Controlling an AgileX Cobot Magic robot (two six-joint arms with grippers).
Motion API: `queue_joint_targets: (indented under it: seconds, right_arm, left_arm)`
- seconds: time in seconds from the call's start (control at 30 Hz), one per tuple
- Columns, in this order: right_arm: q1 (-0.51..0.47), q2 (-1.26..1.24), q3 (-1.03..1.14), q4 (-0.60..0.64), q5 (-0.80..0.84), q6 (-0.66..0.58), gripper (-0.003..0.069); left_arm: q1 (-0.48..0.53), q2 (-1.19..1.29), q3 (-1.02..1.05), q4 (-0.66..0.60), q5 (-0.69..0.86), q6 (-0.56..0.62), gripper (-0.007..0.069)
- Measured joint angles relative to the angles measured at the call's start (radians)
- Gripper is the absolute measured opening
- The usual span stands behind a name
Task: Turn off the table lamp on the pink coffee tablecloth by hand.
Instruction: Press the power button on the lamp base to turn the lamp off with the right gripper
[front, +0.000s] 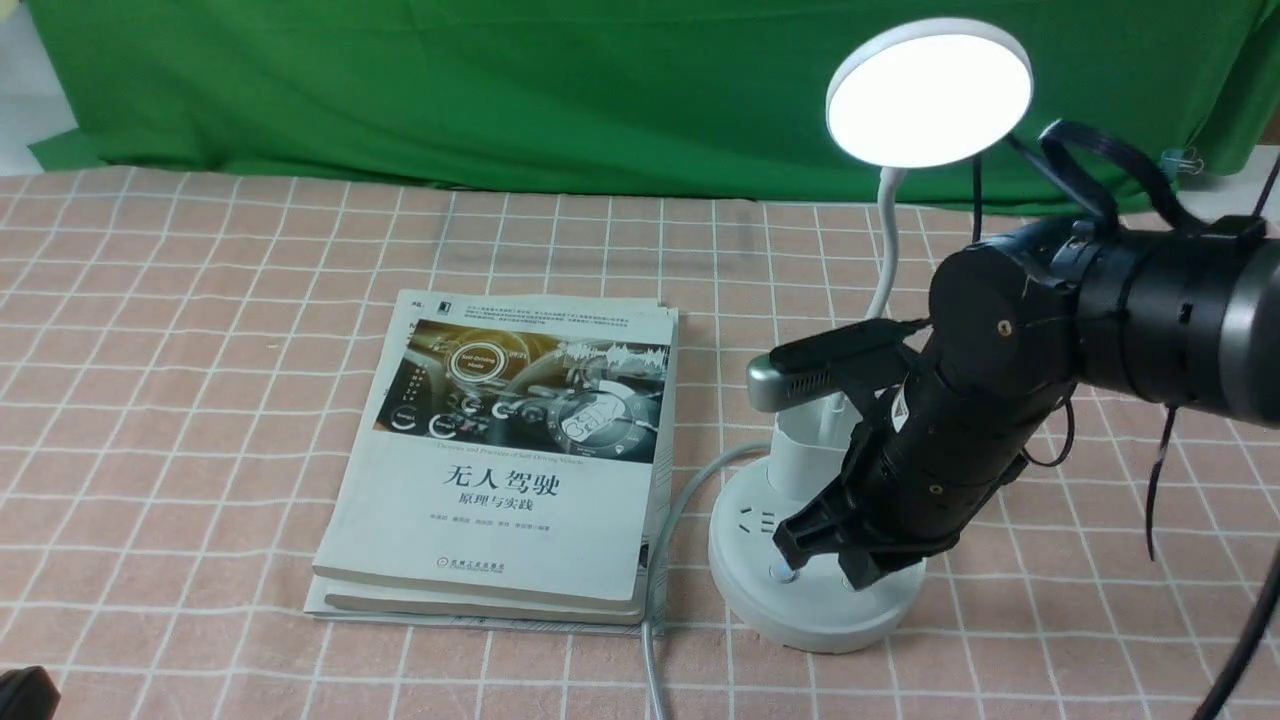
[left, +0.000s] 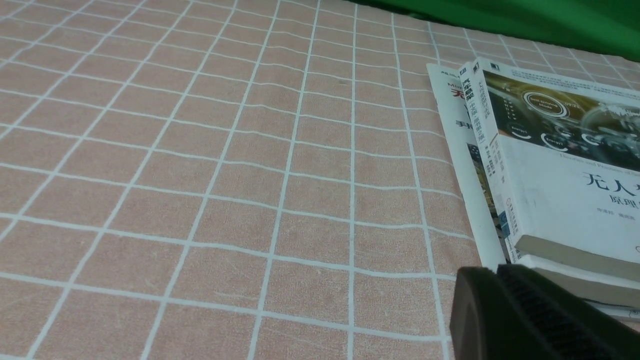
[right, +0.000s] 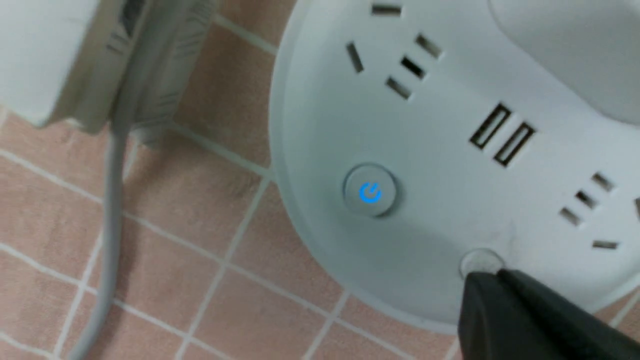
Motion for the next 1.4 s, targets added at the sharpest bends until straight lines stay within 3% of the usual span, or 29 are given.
queue_joint_targets:
  seconds: [0.6,1.1,1.4]
  right_arm:
    - [0.000,0.077,-0.006,-0.001,-0.026,-0.002,0.0046]
    - [0.000,-0.140,0.000,-0.001,0.007,-0.002,0.0046]
    - [0.000,-0.013,0.000,-0.001,-0.012,-0.003,0.0046]
  left_arm:
    - [0.000,0.000,0.000,0.000,0.000,0.000,0.0006]
    - [0.000,0.000,0.000,0.000,0.000,0.000,0.0006]
    - [0.000,0.000,0.000,0.000,0.000,0.000,0.0006]
